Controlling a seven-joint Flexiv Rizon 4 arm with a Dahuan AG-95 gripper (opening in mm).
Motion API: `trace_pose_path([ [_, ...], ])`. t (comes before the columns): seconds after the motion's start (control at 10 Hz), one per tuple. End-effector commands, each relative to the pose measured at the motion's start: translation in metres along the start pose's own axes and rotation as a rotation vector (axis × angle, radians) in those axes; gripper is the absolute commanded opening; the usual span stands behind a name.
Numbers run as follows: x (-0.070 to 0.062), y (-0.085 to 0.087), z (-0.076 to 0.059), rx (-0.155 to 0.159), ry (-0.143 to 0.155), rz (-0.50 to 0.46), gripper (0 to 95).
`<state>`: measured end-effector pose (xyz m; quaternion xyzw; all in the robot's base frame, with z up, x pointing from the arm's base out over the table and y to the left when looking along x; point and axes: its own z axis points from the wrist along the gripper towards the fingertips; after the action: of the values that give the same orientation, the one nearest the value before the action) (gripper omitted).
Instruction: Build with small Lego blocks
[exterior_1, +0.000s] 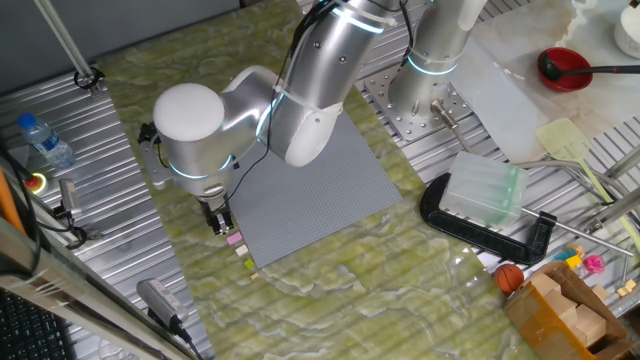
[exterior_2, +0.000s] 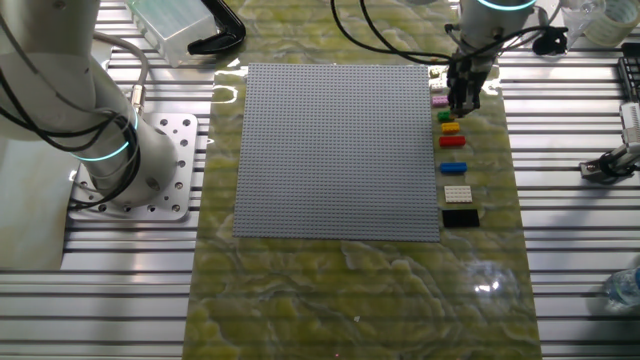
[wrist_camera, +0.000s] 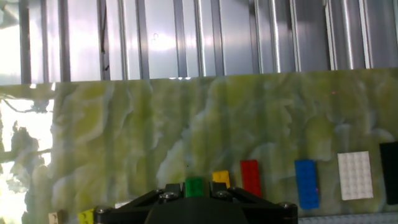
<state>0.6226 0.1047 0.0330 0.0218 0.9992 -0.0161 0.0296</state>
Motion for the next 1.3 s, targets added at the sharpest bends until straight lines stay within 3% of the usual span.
trace_pose_path([
  [0.1,-0.001,0.001,-0.001,-0.006,-0.001,-0.008,19.0],
  [0.3,-0.005,0.002,-0.012,-0.010,0.014,-0.010,19.0],
  [0.5,-0.005,0.002,-0.012,-0.016,0.056,-0.031,19.0],
  [0.9,-0.005,-0.004,-0.010,-0.012,0.050,-0.002,19.0],
  [1.1,-0.009,-0.014,-0.011,-0.016,0.034,-0.008,19.0],
  [1.3,-0.017,-0.031,-0.018,-0.022,0.040,-0.024,19.0],
])
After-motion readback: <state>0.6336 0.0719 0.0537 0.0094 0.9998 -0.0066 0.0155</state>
